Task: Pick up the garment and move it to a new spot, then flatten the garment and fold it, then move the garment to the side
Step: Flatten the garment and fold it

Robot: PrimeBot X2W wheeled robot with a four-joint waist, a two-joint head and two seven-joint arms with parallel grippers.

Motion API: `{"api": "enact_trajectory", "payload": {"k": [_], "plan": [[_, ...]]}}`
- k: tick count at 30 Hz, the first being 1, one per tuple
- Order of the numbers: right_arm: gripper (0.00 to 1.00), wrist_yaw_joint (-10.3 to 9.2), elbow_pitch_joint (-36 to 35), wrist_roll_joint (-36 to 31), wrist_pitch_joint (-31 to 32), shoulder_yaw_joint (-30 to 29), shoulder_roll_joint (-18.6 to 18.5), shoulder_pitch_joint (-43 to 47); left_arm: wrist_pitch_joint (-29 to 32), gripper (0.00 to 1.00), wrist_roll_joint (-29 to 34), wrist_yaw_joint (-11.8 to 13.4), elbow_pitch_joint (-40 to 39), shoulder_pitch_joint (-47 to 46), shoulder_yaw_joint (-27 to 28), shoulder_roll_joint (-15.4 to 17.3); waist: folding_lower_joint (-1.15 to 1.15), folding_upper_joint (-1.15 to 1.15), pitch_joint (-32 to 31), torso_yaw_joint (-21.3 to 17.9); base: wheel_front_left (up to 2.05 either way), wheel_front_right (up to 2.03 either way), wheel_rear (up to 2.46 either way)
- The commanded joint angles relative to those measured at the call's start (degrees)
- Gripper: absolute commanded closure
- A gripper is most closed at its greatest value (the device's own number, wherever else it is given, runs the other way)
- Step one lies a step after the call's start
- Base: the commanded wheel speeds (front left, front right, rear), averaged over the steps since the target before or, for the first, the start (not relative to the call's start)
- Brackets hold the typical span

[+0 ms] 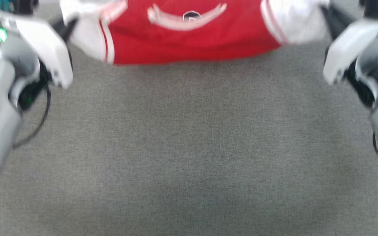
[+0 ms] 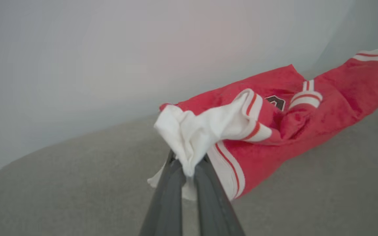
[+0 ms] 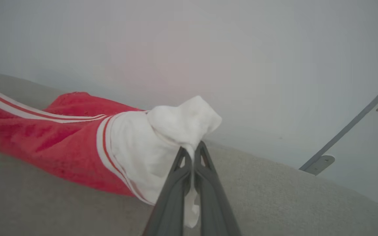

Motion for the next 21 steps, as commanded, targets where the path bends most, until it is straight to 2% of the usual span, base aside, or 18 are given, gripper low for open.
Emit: {"api": "enact_trajectory", "payload": {"k": [1,4,7,13,19,21], "plan": [[1.00,-0.02,-2.3,1.6,1.5,0.7,-0.9,2.5,1.1,1.00,-0.9,-0.1,-1.5,2.3,-0.3,1.1,0.00,0.00,-0.8,0.0,0.00,0.00,0.00],[1.00,-0.02,-9.2,6.2,6.0,1.6,-4.0,8.7,3.6,1.00,-4.2,0.2,-6.7,7.7,-0.2,3.3,0.00,0.00,-1.9,0.2,0.00,0.00,0.00],[1.00,-0.02,-16.5,9.4,10.1,2.7,-7.3,14.8,5.6,1.00,-7.7,2.3,-12.9,13.7,0.3,5.8,0.00,0.00,-2.9,0.3,0.00,0.00,0.00],[1.00,-0.02,-29.0,14.7,17.9,3.7,-13.8,25.9,8.1,1.00,-13.1,9.6,-27.4,26.4,0.7,12.0,0.00,0.00,-4.6,0.2,0.00,0.00,0.00],[1.00,-0.02,-37.4,17.2,23.4,3.2,-19.0,35.1,8.1,1.00,-16.6,17.1,-38.8,38.5,0.1,18.1,0.00,0.00,-5.6,-0.1,0.00,0.00,0.00],[1.00,-0.02,-39.5,17.7,24.6,3.5,-20.6,37.9,7.7,1.00,-17.2,18.8,-41.5,41.7,-0.4,19.6,0.00,0.00,-5.7,0.0,0.00,0.00,0.00]]}}
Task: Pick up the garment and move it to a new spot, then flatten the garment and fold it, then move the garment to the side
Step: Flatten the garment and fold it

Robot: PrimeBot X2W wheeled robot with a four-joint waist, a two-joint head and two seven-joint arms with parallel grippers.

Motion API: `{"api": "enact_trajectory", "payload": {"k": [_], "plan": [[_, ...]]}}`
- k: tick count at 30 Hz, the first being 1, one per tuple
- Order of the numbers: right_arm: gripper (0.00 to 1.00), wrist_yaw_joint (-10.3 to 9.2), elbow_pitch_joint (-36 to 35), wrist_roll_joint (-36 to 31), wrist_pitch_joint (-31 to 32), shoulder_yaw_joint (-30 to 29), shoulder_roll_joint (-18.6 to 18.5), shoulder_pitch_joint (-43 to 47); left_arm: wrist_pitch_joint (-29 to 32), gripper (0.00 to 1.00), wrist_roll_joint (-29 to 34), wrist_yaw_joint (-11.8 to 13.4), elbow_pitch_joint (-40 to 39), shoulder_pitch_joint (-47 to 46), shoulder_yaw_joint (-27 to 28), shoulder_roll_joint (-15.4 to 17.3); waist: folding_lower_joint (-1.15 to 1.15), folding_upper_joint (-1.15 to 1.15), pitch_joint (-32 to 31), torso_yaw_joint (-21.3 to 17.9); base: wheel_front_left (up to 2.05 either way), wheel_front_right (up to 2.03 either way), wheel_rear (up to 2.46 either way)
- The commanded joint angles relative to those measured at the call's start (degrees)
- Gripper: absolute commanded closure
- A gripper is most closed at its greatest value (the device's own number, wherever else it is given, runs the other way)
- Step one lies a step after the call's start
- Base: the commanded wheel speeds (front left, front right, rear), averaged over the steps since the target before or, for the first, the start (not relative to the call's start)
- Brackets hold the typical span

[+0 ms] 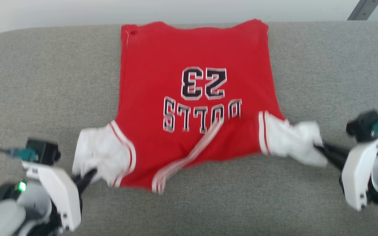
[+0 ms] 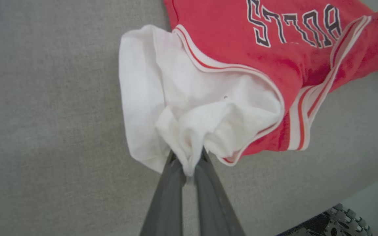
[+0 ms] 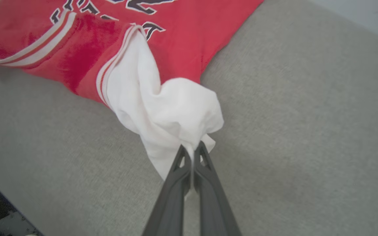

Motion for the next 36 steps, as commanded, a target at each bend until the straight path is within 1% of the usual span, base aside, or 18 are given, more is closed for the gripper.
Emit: {"api": "enact_trajectory", "payload": {"k": [1,7,9,12,14,19,20,21,22,23,27,30,34,36], "plan": [[1.00,-0.02,-0.7,1.0,0.9,-0.1,-0.7,2.4,-0.6,1.00,-0.4,1.1,-1.4,2.1,-0.3,0.9,0.00,0.00,-0.1,0.1,0.00,0.00,0.00],[1.00,-0.02,-3.9,3.6,5.5,-1.4,-3.1,10.3,0.0,1.00,-2.5,5.2,-4.7,9.0,-2.0,3.2,0.00,0.00,0.1,0.5,0.00,0.00,0.00],[1.00,-0.02,-4.6,4.2,7.1,-2.1,-3.5,12.6,-0.3,1.00,-3.3,6.0,-4.8,10.4,-2.3,3.0,0.00,0.00,0.3,0.6,0.00,0.00,0.00],[1.00,-0.02,-4.9,3.9,8.0,-2.9,-3.5,14.4,0.3,1.00,-3.5,6.7,-4.0,11.6,-3.1,2.9,0.00,0.00,0.7,0.7,0.00,0.00,0.00],[1.00,-0.02,-4.9,3.8,8.6,-3.7,-3.1,16.0,0.4,1.00,-3.9,7.0,-3.0,12.3,-3.6,2.4,0.00,0.00,1.1,0.7,0.00,0.00,0.00],[1.00,-0.02,-4.0,2.6,9.3,-5.3,-1.1,18.1,-0.7,1.00,-4.2,6.2,-0.7,12.7,-3.7,0.0,0.00,0.00,2.0,0.6,0.00,0.00,0.00],[0.80,-0.02,-4.0,1.5,9.5,-5.9,-0.4,18.4,-1.0,1.00,-3.8,6.0,0.0,12.2,-3.7,-0.5,0.00,0.00,2.3,0.6,0.00,0.00,0.00],[0.55,-0.02,-4.0,1.1,9.6,-6.3,0.0,18.5,-1.5,1.00,-3.7,5.6,0.2,11.8,-3.4,-1.0,0.00,0.00,2.5,0.7,0.00,0.00,0.00],[0.20,-0.02,-4.3,0.7,9.9,-6.7,0.5,18.6,-2.1,1.00,-3.8,5.4,0.4,11.3,-3.0,-1.4,0.00,0.00,2.7,0.7,0.00,0.00,0.00],[0.00,-0.02,-4.7,0.3,10.2,-7.4,0.8,18.5,-2.5,1.00,-3.5,5.1,0.4,10.9,-2.7,-1.6,0.00,0.00,2.9,0.8,0.00,0.00,0.00],[0.00,-0.02,-8.0,-1.3,12.0,-11.3,2.0,18.1,-4.2,1.00,-2.7,4.5,0.3,10.0,-2.1,-2.4,0.00,0.00,3.8,1.2,0.00,0.00,0.00],[0.00,-0.01,-11.3,-3.0,14.4,-16.0,4.0,17.7,-5.3,1.00,-2.6,4.1,-0.2,9.1,-1.7,-3.0,0.00,0.00,4.6,1.7,0.00,0.00,0.00],[0.00,-0.02,-15.8,-6.7,17.1,-22.5,8.3,14.6,-6.0,1.00,-1.8,3.6,-0.6,8.2,-1.5,-3.8,0.00,0.00,6.0,2.5,0.00,0.00,0.00],[0.00,-0.01,-16.7,-8.3,18.0,-24.5,10.9,11.8,-6.4,1.00,-1.3,3.4,-0.8,7.4,-1.4,-4.4,0.00,0.00,6.8,3.0,0.00,0.00,0.00]]}}
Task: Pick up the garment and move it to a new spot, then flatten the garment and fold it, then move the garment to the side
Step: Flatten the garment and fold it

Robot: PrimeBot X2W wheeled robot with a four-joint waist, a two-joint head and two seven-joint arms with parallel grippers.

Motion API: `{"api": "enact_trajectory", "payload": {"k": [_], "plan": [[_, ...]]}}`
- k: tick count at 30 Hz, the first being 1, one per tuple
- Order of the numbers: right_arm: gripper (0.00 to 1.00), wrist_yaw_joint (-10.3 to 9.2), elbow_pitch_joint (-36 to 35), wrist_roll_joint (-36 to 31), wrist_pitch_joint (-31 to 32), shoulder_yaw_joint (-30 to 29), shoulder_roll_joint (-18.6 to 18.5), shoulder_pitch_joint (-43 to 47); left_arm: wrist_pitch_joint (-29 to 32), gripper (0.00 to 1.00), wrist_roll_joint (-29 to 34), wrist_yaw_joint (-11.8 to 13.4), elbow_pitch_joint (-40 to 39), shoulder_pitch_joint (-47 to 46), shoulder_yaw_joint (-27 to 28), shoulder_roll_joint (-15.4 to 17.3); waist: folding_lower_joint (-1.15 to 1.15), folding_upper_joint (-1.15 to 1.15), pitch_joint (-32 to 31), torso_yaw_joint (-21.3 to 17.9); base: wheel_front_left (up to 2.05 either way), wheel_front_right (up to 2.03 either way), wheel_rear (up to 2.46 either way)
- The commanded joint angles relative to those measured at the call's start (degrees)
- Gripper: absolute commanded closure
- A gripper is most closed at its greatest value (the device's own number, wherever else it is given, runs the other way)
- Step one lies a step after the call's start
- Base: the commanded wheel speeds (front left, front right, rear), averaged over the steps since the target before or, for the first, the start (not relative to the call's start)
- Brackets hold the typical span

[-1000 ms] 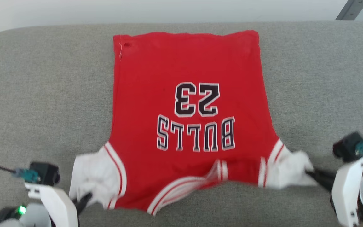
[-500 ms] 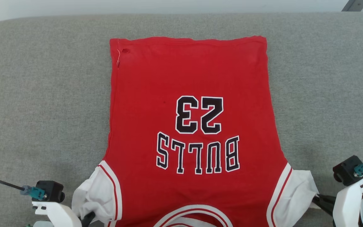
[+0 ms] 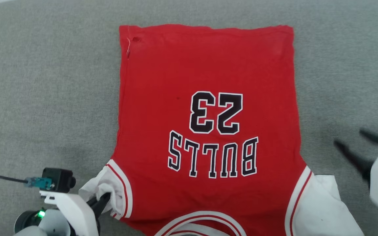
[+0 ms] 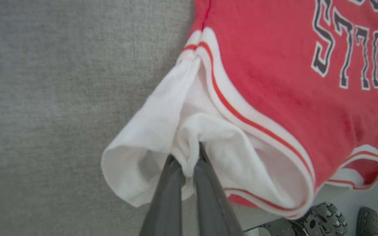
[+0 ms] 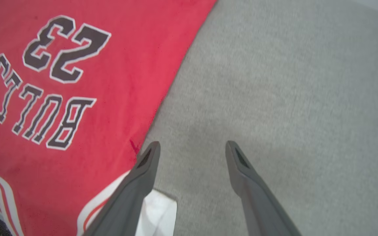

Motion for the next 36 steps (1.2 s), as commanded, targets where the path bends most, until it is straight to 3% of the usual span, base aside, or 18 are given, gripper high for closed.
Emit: {"api": "enact_trajectory", "payload": {"k": [1,8,17,18,25,31,33,36], "plan": [[0.00,-0.01,0.1,-1.9,0.6,-2.0,2.6,-3.4,-0.5,1.00,0.7,-0.4,-0.1,-1.4,0.3,-0.8,0.00,0.00,1.1,0.9,0.00,0.00,0.00],[0.00,0.00,10.3,-8.6,-0.8,-3.5,9.3,-20.6,0.0,1.00,2.7,-2.0,0.8,-5.5,-0.2,-2.9,0.00,0.00,4.0,3.5,0.00,0.00,0.00],[0.00,0.00,33.1,-14.2,0.0,-1.3,11.7,-39.7,1.3,1.00,4.9,-4.5,3.7,-10.2,-1.6,-6.4,0.00,0.00,6.8,7.7,0.00,0.00,0.00],[0.00,0.00,33.1,-14.2,0.0,-1.3,11.7,-39.7,1.3,1.00,4.9,-4.5,3.7,-10.2,-1.6,-6.4,0.00,0.00,6.8,7.7,0.00,0.00,0.00],[0.00,-0.01,51.5,-18.4,6.3,-2.1,13.3,-50.2,1.9,1.00,5.8,-6.4,6.7,-12.4,-2.7,-8.7,0.00,0.00,7.7,10.3,0.00,0.00,0.00],[0.00,0.01,63.2,-21.7,14.1,-0.9,15.5,-52.3,2.1,1.00,5.8,-7.4,8.6,-13.5,-3.1,-10.0,0.00,0.00,7.9,11.4,0.00,0.00,0.00],[1.00,0.01,64.7,-22.1,13.9,0.0,15.3,-52.6,2.2,1.00,5.6,-7.8,9.2,-13.8,-3.1,-10.3,0.00,0.00,7.9,11.5,0.00,0.00,0.00],[1.00,0.00,64.9,-21.4,12.3,1.9,14.1,-53.5,1.9,1.00,5.2,-8.0,10.0,-13.9,-2.9,-10.6,0.00,0.00,7.6,11.0,0.00,0.00,0.00]]}}
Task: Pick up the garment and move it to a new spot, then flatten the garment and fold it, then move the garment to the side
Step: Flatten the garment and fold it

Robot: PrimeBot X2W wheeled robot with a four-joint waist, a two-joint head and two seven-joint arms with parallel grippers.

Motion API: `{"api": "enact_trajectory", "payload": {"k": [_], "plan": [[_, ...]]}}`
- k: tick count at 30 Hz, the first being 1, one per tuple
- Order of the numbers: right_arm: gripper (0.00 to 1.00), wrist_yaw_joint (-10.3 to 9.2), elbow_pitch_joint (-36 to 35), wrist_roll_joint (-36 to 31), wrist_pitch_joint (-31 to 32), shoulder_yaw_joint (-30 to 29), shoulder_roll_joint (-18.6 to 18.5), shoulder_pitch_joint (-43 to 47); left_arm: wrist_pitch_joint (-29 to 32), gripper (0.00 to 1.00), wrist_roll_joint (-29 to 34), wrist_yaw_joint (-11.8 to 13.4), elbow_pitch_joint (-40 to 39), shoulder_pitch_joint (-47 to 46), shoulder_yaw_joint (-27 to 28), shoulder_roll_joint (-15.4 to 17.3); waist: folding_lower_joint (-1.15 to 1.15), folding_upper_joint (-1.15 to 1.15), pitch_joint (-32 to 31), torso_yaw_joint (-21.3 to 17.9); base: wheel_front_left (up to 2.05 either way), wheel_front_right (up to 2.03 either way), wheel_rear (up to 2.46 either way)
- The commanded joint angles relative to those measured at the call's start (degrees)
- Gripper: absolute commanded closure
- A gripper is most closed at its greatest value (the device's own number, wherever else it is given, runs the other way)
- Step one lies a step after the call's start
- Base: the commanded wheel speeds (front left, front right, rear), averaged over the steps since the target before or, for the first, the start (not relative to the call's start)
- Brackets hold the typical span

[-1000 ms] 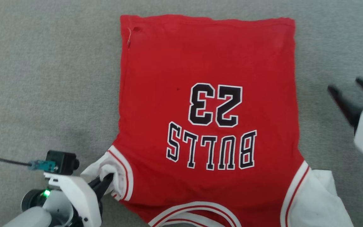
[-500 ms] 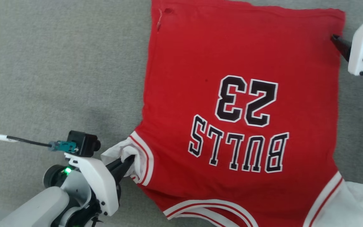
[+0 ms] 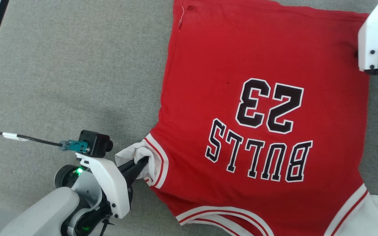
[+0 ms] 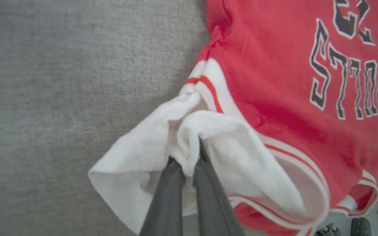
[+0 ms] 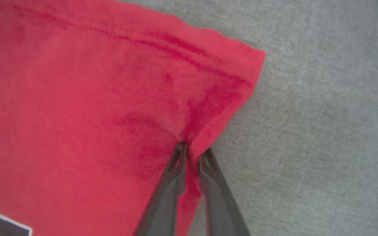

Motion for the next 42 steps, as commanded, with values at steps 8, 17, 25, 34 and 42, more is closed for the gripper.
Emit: {"api": "enact_trajectory", "payload": {"k": [8,17,25,34,42], "plan": [[1.00,-0.02,-5.4,9.0,1.3,8.8,-4.0,3.7,-0.7,1.00,-0.8,0.7,2.6,1.1,1.3,2.2,0.00,0.00,-2.6,-3.9,0.00,0.00,0.00],[1.00,-0.02,-24.7,21.1,6.3,11.7,-11.1,15.4,-1.3,1.00,-2.1,2.1,0.7,3.4,2.8,6.0,0.00,0.00,-4.8,-9.2,0.00,0.00,0.00],[1.00,-0.02,-43.5,25.7,13.0,4.7,-12.7,33.9,-1.1,1.00,-2.5,3.0,-0.9,4.4,3.3,7.9,0.00,0.00,-6.1,-12.0,0.00,0.00,0.00],[1.00,-0.02,-54.1,22.0,13.5,-2.5,-6.2,50.3,-0.7,1.00,-1.9,2.9,-1.3,3.2,3.0,7.7,0.00,0.00,-5.8,-11.9,0.00,0.00,0.00],[0.00,-0.02,-49.6,16.8,4.7,-0.5,-3.4,54.1,-0.4,1.00,-1.1,2.1,0.0,1.8,2.4,6.3,0.00,0.00,-4.9,-11.1,0.00,0.00,0.00]]}}
